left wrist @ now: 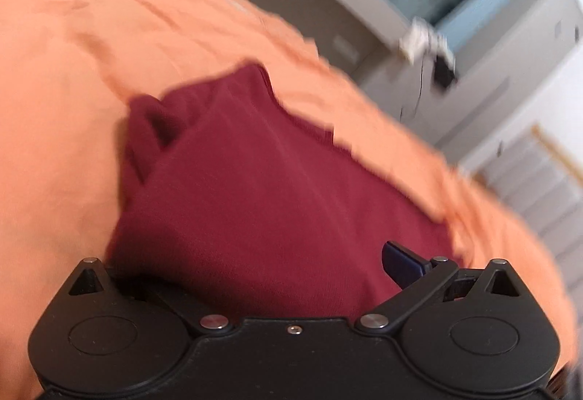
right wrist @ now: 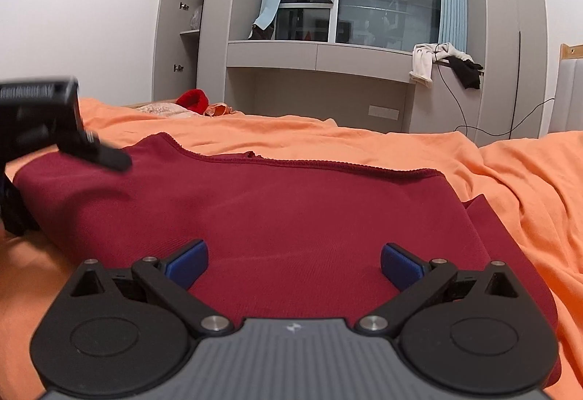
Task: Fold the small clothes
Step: 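Grasp one side edge of the folded shirt with the left gripper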
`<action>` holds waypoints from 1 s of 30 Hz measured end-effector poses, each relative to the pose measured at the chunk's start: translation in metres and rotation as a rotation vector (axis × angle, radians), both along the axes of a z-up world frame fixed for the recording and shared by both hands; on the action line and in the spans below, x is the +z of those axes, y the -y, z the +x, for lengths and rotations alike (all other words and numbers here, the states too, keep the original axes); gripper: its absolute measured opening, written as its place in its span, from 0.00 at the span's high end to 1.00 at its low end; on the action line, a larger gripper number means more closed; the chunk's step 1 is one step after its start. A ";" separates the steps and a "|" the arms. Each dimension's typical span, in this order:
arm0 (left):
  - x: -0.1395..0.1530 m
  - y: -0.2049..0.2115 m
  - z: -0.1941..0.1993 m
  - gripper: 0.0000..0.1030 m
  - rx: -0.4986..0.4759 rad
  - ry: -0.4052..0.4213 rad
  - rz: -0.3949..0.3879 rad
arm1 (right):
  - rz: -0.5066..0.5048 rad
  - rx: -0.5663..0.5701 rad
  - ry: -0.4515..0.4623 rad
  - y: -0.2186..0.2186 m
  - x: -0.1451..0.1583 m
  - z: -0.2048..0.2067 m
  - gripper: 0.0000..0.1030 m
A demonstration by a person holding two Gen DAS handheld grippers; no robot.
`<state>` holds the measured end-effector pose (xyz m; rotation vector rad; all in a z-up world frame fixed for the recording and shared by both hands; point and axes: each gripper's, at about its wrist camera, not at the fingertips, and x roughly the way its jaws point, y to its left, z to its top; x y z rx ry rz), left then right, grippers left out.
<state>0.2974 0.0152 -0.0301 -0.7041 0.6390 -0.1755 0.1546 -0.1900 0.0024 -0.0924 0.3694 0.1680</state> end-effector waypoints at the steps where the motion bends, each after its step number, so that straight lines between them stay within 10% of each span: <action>1: 0.000 -0.003 -0.002 0.09 0.030 0.007 -0.023 | 0.000 0.000 0.002 0.001 0.000 0.000 0.00; 16: 0.040 0.040 0.017 0.80 -0.018 0.110 0.306 | 0.039 0.028 -0.059 0.010 0.004 0.006 0.00; 30: 0.134 0.178 0.018 0.87 -0.262 0.327 0.633 | 0.245 -0.204 0.150 0.155 0.084 -0.025 0.00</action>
